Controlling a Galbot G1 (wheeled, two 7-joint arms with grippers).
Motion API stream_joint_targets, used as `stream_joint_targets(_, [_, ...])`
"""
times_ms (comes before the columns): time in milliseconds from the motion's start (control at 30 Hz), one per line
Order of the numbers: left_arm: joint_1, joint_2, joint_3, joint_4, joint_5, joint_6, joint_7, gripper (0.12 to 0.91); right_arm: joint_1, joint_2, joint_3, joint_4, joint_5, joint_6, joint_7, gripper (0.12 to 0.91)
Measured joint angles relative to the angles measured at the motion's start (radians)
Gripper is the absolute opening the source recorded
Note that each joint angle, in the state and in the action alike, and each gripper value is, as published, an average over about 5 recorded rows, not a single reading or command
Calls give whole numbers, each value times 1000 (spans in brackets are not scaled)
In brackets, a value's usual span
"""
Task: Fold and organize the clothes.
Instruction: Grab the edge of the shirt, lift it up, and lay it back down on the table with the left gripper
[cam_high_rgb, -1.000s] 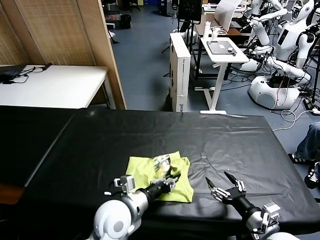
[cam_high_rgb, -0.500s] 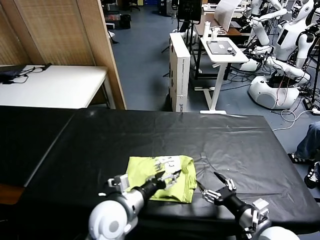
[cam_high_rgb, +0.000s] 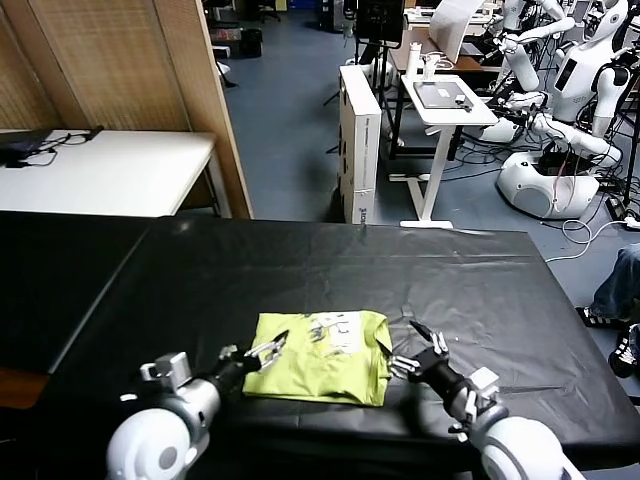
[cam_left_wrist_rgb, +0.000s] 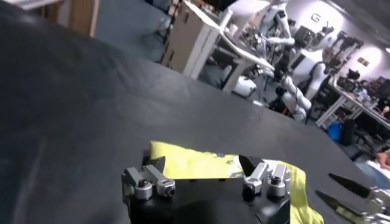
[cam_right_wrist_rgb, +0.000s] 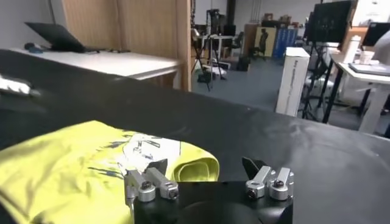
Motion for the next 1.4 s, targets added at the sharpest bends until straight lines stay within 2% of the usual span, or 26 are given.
stream_joint_targets(100, [14, 0, -4, -1, 42, -26, 21, 907, -5, 1, 10, -6, -19, -19, 13, 907])
stream_joint_targets(200, [28, -3, -10, -2, 63, -46, 30, 907, -17, -1, 28, 1, -1, -19, 12, 907])
stream_joint_targets(533, [49, -45, -22, 23, 150, -129, 57, 907, -94, -26, 128, 95, 174, 25, -14, 907])
stream_joint_targets(700, [49, -81, -20, 57, 191, -173, 87, 907, -120, -45, 172, 156, 251, 26, -13, 907])
stream_joint_targets(1033, [29, -147, -6, 135, 194, -198, 120, 907, -146, -72, 219, 227, 291, 26, -18, 907])
stream_joint_targets(1400, [19, -174, -6, 200, 184, -222, 138, 894, -170, -82, 236, 237, 297, 26, -21, 907])
